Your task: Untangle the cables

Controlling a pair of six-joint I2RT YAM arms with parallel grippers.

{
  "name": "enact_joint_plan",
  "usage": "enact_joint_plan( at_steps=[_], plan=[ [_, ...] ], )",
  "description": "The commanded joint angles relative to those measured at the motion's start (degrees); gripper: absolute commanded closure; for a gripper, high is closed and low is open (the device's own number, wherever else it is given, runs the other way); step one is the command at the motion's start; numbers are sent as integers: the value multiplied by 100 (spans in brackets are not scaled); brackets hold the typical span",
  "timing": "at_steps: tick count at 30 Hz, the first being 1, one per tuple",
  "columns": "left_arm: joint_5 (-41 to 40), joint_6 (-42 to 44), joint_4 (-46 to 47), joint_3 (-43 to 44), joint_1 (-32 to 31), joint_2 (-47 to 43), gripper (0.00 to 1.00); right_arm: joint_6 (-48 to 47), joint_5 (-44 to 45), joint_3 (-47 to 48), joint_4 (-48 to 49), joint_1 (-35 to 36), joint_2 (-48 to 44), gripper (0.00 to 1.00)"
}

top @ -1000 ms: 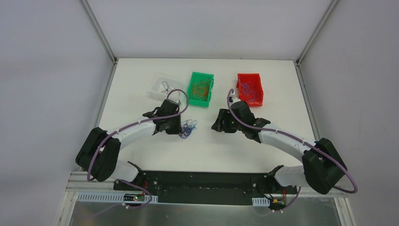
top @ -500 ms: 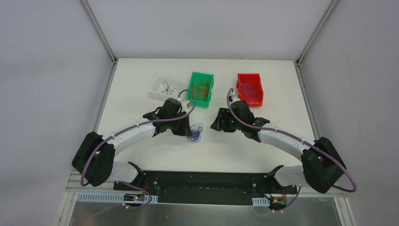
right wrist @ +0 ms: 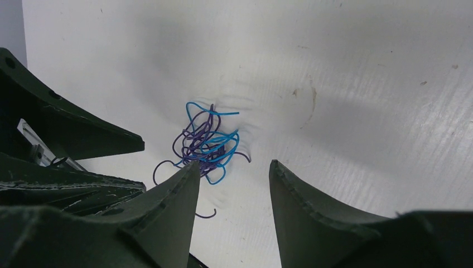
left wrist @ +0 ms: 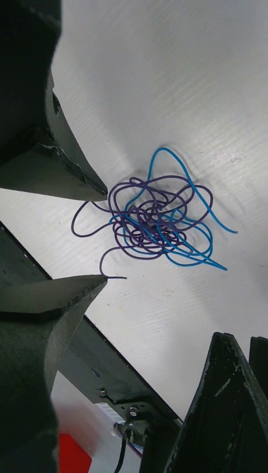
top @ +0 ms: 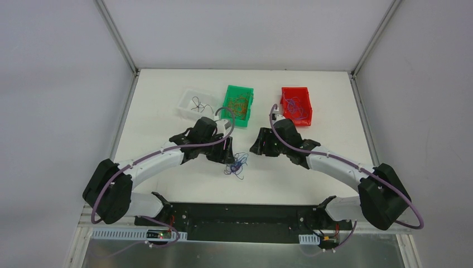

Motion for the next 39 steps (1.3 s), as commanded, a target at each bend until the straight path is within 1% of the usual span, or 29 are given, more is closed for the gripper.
enact_joint_plan(
  at_steps=[1, 5, 6, 9, 14, 19, 24, 28, 30, 32, 33, 34, 37, 39],
  plan=[
    [-406, 214, -191, 37, -15, -378, 42, 60, -10, 65, 77, 29, -187, 48],
    [-598, 339, -370, 17, -15, -511, 27, 121, -21, 88, 49, 44, -105, 48],
    [-614, 328, -375, -5, -15, -555, 25, 139, -25, 117, 31, 43, -48, 48],
    [-539, 330, -340, -54, -15, -559, 24, 192, -93, 254, 3, 97, 205, 48],
    [-459, 390, -289, -45, -60, -267, 27, 187, -252, 675, 2, 303, 806, 51],
    [-501, 376, -173, -98, -143, -30, 28, 101, -202, 956, 2, 411, 1241, 51],
    [-395, 368, -32, -192, -201, 195, 28, 71, -193, 1007, 1, 469, 1521, 51],
    [-244, 333, 15, -220, -232, 388, 29, 86, -109, 921, 31, 509, 1577, 51],
    [-197, 323, 19, -229, -241, 423, 30, 86, -55, 890, 37, 521, 1569, 49],
    [-151, 320, 25, -243, -243, 403, 30, 63, -13, 861, 41, 521, 1546, 42],
    [-143, 330, 25, -249, -243, 381, 31, 52, 23, 848, 30, 521, 1542, 40],
    [-137, 331, 25, -250, -243, 363, 33, 33, 41, 839, 20, 527, 1534, 41],
    [-107, 327, 23, -243, -243, 347, 41, 17, 31, 834, 28, 519, 1554, 51],
    [-40, 299, 25, -233, -241, 362, 45, 23, -3, 851, 32, 525, 1583, 53]
  ],
)
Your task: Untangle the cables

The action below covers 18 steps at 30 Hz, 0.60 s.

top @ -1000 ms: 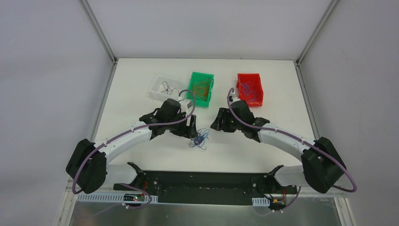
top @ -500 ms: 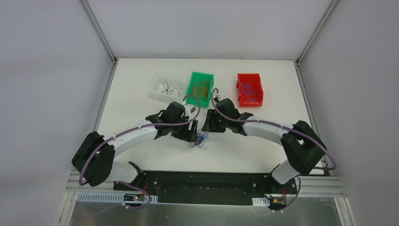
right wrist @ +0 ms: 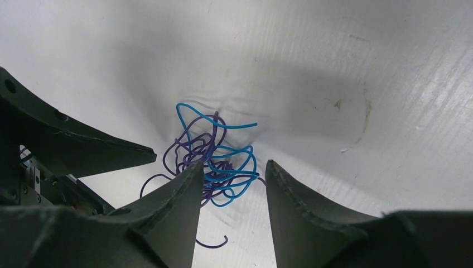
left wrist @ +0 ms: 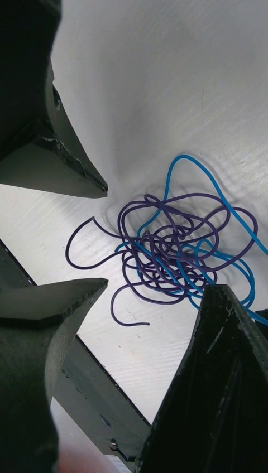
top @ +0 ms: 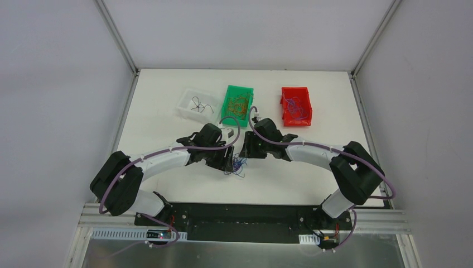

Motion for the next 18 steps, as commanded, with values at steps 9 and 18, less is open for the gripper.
enact_joint_plan(
  at_steps=[9, 18],
  plan=[
    [45, -39, 96, 25, -51, 41, 74, 121, 237, -63, 279, 38, -25, 77],
    [-1138, -377, -208, -81, -29, -317, 100, 336, 2308, -304, -477, -50, -884, 100]
  ],
)
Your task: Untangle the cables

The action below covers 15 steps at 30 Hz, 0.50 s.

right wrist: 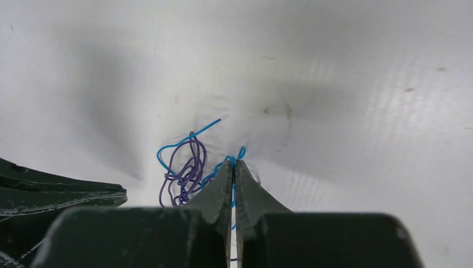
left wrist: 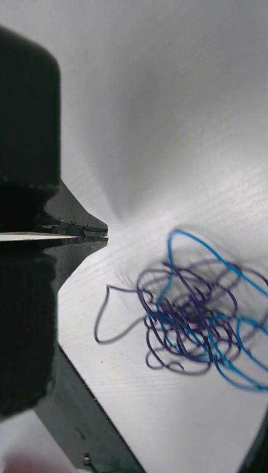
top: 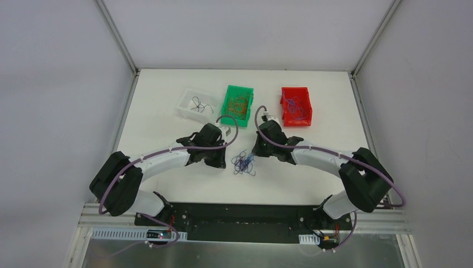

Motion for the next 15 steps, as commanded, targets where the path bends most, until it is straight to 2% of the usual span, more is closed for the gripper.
enact_joint_plan(
  at_steps=[1, 3, 6, 11, 13, 15],
  plan=[
    [-1115, -365, -316, -94, -8, -405, 100, 231, 1459, -95, -487, -65, -630, 100],
    [-1579, -669, -457, -186, 136, -550, 100, 396, 1960, -161, -707, -126, -802, 100],
    [-1481, -963, -472, -372, 634, -741, 100, 642, 2577, -238, -1056, -256, -1025, 100],
    [-1508, -1125, -518, -590, 1144, -1132, 100, 853, 2951, -328, -1485, -551, -1321, 100],
    [-1494, -1137, -500, -639, 1179, -1311, 100, 744, 2719, -397, -1471, -671, -1437, 100],
    [-918, -906, -247, -640, 1175, -1418, 100, 542, 2098, -501, -1223, -701, -1577, 100]
  ],
)
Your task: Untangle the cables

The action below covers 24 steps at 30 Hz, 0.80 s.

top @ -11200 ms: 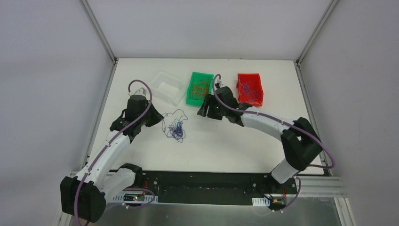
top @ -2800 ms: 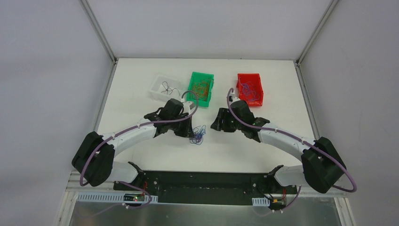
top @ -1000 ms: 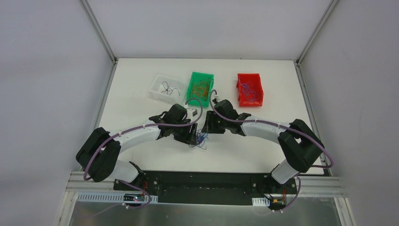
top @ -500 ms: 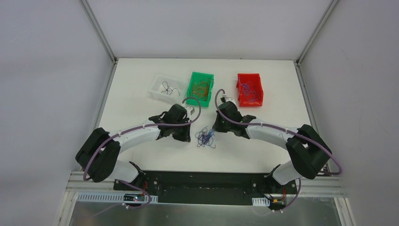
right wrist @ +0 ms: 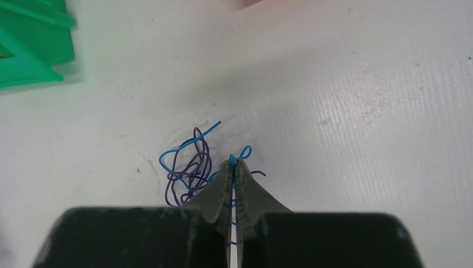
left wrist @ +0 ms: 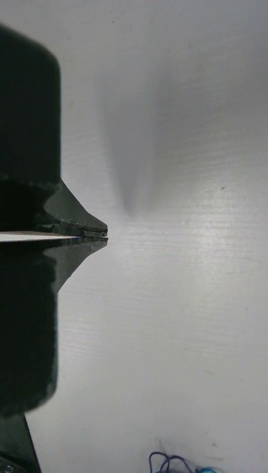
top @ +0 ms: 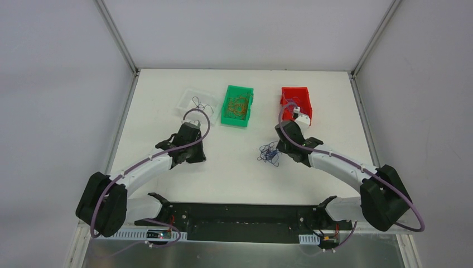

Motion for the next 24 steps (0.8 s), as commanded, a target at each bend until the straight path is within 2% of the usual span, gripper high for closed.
enact_joint_plan(
  at_steps=[1, 2, 4, 6, 7, 15, 24],
  plan=[
    [767, 152, 376, -37, -5, -391, 87, -134, -591, -185, 146, -91, -424, 100],
    [1057, 225, 563, -23, -60, -394, 78, -147, -823, -207, 234, -92, -454, 100],
    [1198, 424, 831, 56, -353, -378, 49, -117, -1110, -151, 272, -84, -406, 100],
    [1067, 773, 994, 223, -853, -297, 35, -54, -1238, 37, 97, -93, -276, 100],
    [959, 914, 1032, 329, -1090, -217, 33, -26, -1287, 169, 2, -83, -191, 100],
    [797, 2420, 1748, 836, -2153, 785, 27, 25, -1820, 390, 20, -94, 41, 100],
    [542, 3279, 1867, 1722, -2542, 2027, 27, 25, -2163, 504, 39, -116, 78, 100]
  ],
)
